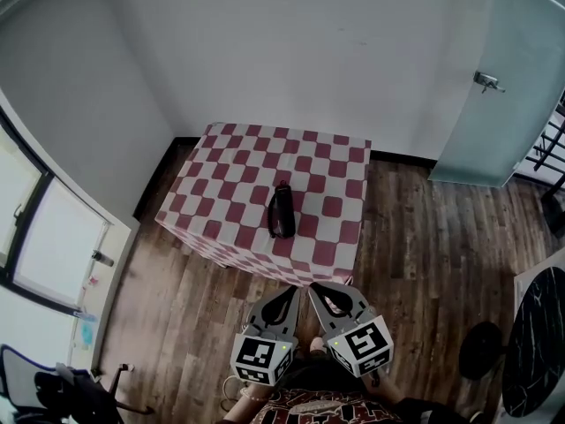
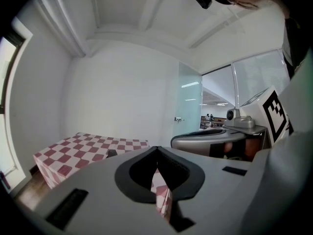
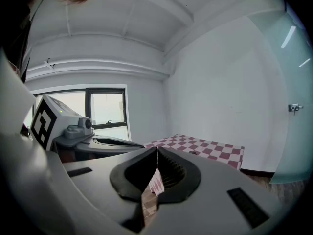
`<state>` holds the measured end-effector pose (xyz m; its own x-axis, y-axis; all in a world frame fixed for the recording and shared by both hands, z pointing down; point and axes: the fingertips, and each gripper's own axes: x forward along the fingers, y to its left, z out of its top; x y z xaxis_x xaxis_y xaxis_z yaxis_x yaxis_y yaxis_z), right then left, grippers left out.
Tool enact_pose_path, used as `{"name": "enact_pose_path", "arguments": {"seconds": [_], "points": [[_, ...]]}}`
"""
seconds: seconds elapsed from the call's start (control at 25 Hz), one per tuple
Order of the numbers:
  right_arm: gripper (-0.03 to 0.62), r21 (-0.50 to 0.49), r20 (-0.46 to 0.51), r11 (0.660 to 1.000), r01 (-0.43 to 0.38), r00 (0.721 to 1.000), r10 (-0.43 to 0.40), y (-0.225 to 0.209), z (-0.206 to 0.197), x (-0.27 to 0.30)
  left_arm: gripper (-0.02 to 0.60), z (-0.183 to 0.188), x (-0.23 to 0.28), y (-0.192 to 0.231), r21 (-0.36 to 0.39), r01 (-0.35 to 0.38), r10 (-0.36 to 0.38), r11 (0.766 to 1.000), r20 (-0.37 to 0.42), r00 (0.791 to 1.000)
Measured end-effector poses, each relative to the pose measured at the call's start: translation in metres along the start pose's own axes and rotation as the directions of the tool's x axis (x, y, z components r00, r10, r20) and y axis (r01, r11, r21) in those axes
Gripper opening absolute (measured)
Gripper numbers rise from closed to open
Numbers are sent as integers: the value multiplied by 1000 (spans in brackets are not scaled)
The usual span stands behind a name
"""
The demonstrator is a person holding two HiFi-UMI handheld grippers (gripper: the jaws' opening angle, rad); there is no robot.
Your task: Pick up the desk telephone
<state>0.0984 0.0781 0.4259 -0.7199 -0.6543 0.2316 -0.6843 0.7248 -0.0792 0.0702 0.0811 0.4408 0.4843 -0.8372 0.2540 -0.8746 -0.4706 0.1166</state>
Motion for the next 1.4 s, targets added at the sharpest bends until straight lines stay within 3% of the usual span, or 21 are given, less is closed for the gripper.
{"name": "enact_pose_path", "arguments": {"seconds": [0.4,0.88,1.4], "points": [[18,15,-25,1000,2,1000,-1,-6,6,31,6,8,15,23,-4,42,-42,999,-11,999],[18,15,-39,999,33,999,-33,-5,19,95,6,18,29,85,-12,84,-84,996,-6,996],[18,38,-49,991,126,991,-124,-11,21,149,6,23,42,143,-7,153,-153,988,-9,988]]}}
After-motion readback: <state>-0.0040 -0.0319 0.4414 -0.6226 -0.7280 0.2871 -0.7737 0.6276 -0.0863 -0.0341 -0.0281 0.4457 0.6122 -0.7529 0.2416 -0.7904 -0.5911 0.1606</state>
